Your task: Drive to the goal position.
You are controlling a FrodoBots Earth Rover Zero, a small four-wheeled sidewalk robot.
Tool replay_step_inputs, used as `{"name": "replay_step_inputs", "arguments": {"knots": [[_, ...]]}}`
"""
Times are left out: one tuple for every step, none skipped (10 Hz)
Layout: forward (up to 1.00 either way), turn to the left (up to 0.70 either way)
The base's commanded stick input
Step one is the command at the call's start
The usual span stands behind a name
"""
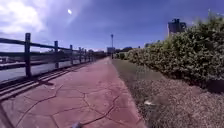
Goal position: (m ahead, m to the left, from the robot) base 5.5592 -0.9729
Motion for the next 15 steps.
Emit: {"name": "replay_step_inputs", "arguments": {"knots": [[0.70, 0.00], [0.70, 0.00], [0.70, 0.00], [0.70, 0.00], [0.70, 0.00], [0.70, 0.00], [0.70, 0.00], [0.70, 0.00], [0.70, 0.00], [0.70, 0.00], [0.70, 0.00], [0.70, 0.00], [0.70, 0.00], [0.70, 0.00], [0.70, 0.00]]}}
